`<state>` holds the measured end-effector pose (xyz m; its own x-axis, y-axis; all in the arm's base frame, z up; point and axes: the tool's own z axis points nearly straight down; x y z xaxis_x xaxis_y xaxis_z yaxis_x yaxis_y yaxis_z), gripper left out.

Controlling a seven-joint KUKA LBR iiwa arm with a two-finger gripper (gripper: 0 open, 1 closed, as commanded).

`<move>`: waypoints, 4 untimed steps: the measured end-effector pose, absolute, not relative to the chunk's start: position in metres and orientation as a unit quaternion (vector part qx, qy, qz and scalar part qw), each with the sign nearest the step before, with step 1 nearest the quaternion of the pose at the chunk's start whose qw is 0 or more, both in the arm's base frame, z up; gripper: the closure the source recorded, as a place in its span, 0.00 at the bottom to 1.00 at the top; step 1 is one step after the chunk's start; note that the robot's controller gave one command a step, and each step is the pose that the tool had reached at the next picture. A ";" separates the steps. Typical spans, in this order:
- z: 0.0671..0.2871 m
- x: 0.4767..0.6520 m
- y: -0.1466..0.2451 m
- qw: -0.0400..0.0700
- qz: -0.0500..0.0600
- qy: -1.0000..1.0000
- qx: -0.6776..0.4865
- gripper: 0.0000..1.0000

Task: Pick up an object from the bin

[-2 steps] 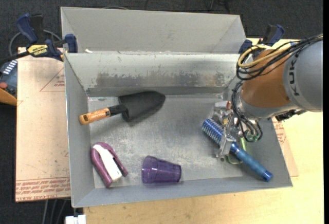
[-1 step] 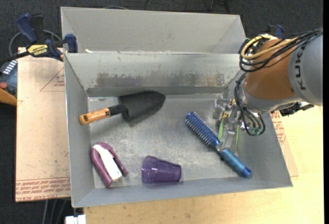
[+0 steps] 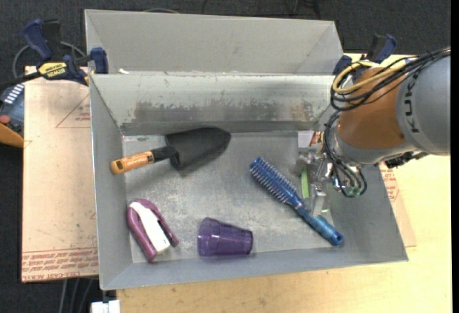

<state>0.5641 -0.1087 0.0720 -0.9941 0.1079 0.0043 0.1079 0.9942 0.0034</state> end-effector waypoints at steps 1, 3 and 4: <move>0.073 0.571 -0.084 -0.004 -0.001 -0.983 -0.185 0.00; 0.073 0.531 -0.059 -0.003 -0.002 -0.995 -0.097 1.00; 0.075 0.530 -0.059 -0.002 -0.002 -0.995 -0.097 1.00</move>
Offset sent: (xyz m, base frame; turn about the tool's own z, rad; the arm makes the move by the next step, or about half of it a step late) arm -0.0363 0.0505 -0.0020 0.0853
